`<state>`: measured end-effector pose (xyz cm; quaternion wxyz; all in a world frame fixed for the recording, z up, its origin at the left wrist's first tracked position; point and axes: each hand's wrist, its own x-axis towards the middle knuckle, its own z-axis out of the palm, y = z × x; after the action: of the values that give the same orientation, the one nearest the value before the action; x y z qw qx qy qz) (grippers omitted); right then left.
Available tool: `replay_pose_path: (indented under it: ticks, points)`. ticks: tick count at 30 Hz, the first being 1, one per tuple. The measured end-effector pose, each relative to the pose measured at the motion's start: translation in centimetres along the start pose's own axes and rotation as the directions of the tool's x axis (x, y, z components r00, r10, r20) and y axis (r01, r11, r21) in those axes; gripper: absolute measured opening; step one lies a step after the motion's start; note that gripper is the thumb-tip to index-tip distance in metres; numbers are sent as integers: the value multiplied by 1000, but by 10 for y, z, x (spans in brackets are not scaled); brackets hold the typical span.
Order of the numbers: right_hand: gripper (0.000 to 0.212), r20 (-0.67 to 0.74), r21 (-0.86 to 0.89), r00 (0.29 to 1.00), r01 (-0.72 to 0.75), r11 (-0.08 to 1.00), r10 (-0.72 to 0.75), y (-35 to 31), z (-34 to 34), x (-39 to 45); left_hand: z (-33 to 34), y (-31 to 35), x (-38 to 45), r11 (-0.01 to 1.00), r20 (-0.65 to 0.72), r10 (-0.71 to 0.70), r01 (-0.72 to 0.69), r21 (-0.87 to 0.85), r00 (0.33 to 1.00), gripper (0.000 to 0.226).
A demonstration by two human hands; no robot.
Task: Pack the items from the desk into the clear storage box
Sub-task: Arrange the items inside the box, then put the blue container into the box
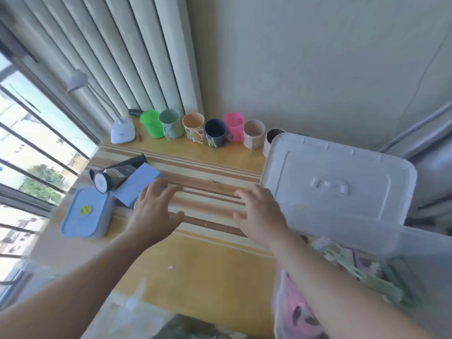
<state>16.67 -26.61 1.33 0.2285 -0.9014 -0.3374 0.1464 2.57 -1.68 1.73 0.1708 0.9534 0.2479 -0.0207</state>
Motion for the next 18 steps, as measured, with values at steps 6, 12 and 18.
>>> replay_pose_path:
  ticks: [6, 12, 18]
  points:
    - [49, 206, -91, 971, -101, 991, 118, -35, 62, 115, 1, -118, 58, 978, 120, -189, 175, 114, 975, 85]
    - [67, 295, -35, 894, -344, 938, 338, -19, 122, 181, 23, -168, 116, 948, 174, -157, 98, 303, 972, 100]
    - [49, 240, -69, 846, -474, 878, 476, -3, 154, 211, 47, -164, 136, 925, 166, -69, 1, 381, 984, 106]
